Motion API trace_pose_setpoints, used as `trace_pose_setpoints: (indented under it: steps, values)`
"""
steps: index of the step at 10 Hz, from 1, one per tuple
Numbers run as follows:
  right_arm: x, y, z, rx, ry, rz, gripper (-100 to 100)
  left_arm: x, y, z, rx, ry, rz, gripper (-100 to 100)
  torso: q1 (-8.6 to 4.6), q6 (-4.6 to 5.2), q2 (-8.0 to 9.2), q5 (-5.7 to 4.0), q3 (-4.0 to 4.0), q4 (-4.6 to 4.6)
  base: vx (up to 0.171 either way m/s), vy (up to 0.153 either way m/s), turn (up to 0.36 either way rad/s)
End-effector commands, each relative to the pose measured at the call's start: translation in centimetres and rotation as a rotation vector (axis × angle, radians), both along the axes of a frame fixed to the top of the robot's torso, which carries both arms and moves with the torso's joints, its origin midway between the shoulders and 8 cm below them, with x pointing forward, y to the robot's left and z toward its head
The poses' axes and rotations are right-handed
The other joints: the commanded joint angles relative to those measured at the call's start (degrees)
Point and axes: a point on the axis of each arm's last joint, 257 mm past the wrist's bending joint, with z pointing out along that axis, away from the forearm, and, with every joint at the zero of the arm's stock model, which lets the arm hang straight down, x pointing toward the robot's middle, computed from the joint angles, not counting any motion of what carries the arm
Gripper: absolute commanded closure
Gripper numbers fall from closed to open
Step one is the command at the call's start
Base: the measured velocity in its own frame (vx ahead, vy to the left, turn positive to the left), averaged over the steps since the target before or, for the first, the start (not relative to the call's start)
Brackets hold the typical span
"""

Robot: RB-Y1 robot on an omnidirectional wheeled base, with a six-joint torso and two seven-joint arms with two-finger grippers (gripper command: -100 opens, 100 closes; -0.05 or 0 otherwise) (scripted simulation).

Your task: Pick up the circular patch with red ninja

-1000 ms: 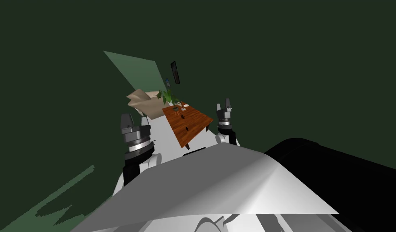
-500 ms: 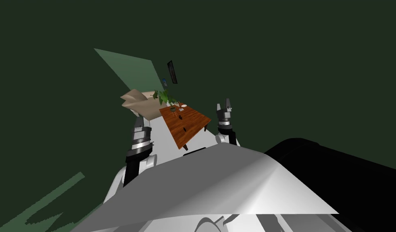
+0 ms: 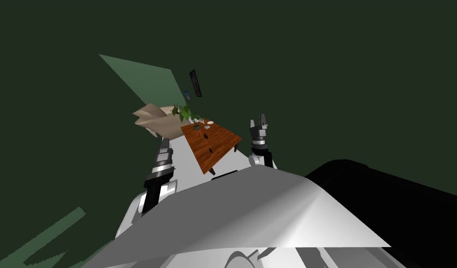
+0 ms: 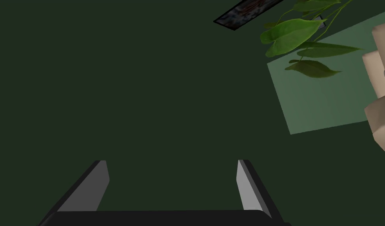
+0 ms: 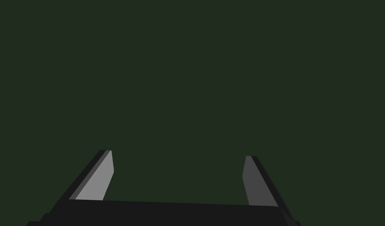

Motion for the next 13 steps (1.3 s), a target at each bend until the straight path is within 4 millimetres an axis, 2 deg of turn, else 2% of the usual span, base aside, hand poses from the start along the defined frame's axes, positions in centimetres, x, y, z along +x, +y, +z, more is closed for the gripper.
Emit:
trace_pose_setpoints:
  steps: [1, 3, 4, 5, 7, 8, 9, 10, 11, 12, 13]
  values:
    - [0.0, 0.0, 0.0, 0.0, 0.0, 0.0, 0, 0.3, 0.7, -1.3, 0.017, 0.029, 0.022, -100, 0.0, 0.0, 0.0, 0.0, 0.0, 0.0, 0.008, -0.037, -0.036]
    - [0.0, 0.0, 0.0, 0.0, 0.0, 0.0, 0, 1.1, 3.8, -3.6, 0.093, 0.096, 0.106, -100, -0.06, 0.0, 0.0, -0.01, 0.0, 0.0, 0.022, -0.072, -0.09]
    - [0.0, 0.0, 0.0, 0.0, 0.0, 0.0, 0, 1.2, 4.1, -4.6, 0.087, 0.117, 0.111, -100, -0.15, -0.01, -0.03, -0.03, -0.02, -0.01, 0.019, -0.059, -0.032]
    - [0.0, 0.0, 0.0, 0.0, 0.0, 0.0, 0, 1.2, 4.1, -4.6, 0.087, 0.117, 0.111, -100, -0.09, -0.02, -0.01, -0.03, -0.01, -0.01, 0.004, -0.025, 0.008]
    - [0.0, 0.0, 0.0, 0.0, 0.0, 0.0, 0, 1.7, 7.7, -7.1, 0.158, 0.192, 0.201, -100, -0.01, 0.0, 0.03, 0.0, 0.02, 0.01, 0.02, -0.063, -0.11]
    - [0.0, 0.0, 0.0, 0.0, 0.0, 0.0, 0, 1.7, 8.0, -8.1, 0.152, 0.212, 0.204, -100, -0.13, 0.0, -0.04, -0.03, -0.02, -0.01, 0.032, -0.067, -0.031]
    - [0.0, 0.0, 0.0, 0.0, 0.0, 0.0, 0, 1.8, 9.9, -9.5, 0.183, 0.255, 0.251, -100, -0.11, -0.02, -0.04, -0.03, -0.03, -0.01, 0.037, -0.068, -0.074]
    - [0.0, 0.0, 0.0, 0.0, 0.0, 0.0, 0, 1.8, 10.0, -9.9, 0.181, 0.263, 0.252, -100, -0.11, -0.01, -0.07, -0.03, -0.04, -0.01, 0.022, -0.051, -0.042]
    - [0.0, 0.0, 0.0, 0.0, 0.0, 0.0, 0, 1.7, 11.9, -11.2, 0.211, 0.305, 0.297, -100, -0.06, -0.02, -0.02, -0.02, -0.02, -0.01, 0.026, -0.052, -0.098]
    - [0.0, 0.0, 0.0, 0.0, 0.0, 0.0, 0, 1.7, 12.1, -11.8, 0.207, 0.316, 0.298, -100, -0.06, 0.0, -0.03, -0.02, -0.02, -0.01, 0.025, -0.045, -0.046]
    - [0.0, 0.0, 0.0, 0.0, 0.0, 0.0, 0, 1.6, 13.9, -12.9, 0.237, 0.355, 0.342, -100, -0.03, -0.02, -0.03, -0.01, -0.02, -0.01, 0.028, -0.062, -0.095]
